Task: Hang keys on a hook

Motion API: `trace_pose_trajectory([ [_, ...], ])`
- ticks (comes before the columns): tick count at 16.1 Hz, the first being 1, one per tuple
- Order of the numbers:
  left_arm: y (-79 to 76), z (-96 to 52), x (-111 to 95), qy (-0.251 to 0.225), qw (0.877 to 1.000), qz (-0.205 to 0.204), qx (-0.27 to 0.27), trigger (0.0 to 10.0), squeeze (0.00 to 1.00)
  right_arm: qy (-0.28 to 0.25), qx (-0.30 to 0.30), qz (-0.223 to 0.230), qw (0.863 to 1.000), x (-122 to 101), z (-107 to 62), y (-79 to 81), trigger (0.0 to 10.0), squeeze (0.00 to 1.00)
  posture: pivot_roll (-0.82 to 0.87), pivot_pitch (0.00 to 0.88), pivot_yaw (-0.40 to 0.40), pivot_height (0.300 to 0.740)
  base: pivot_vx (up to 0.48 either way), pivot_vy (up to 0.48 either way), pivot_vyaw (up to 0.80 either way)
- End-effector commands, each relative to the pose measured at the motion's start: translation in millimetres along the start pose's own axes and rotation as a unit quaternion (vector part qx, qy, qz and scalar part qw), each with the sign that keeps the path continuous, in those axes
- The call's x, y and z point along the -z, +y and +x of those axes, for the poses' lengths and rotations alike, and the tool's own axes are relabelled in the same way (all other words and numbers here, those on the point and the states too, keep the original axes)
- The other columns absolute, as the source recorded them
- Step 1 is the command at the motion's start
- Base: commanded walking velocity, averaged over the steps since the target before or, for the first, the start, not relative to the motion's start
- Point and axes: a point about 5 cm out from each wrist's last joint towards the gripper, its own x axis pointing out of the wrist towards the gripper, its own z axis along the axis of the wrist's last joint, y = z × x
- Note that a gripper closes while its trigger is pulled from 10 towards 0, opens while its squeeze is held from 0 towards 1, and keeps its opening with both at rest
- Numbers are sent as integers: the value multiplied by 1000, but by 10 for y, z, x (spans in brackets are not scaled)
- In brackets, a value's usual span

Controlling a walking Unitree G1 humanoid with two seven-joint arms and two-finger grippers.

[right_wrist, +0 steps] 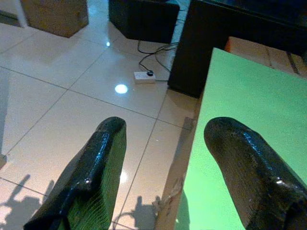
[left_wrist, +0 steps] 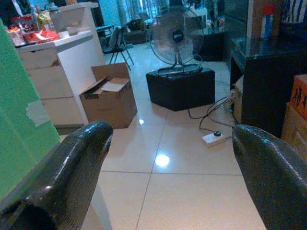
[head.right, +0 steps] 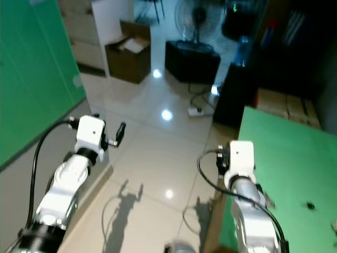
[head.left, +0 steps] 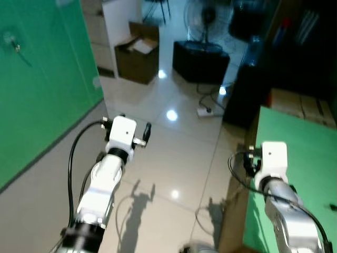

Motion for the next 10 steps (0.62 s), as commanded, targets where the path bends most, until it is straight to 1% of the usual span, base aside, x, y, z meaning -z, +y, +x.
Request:
trace_pose_trajectory([
  [1, 10, 3, -13, -3, 1000, 9, 8, 10000, 0, 1, -3, 4, 1000, -11, -15, 17, 10000, 0, -122, 0, -19, 740, 0, 0, -800],
  [5, -49, 35, -49, -13, 999, 18, 40, 10000, 0, 3, 5, 10, 1000, 2, -26, 16, 10000, 0, -121, 0, 3, 740, 0, 0, -800],
  [7, -59, 46, -70, -19, 999, 21, 45, 10000, 0, 1, 8, 11, 1000, -10, -30, 18, 10000, 0, -126, 1, 9, 740, 0, 0, -800],
  [10, -93, 60, -105, -25, 998, 20, 53, 10000, 0, 1, 11, 5, 1000, -13, -41, 8, 10000, 0, -126, 1, 9, 740, 0, -331, -800],
])
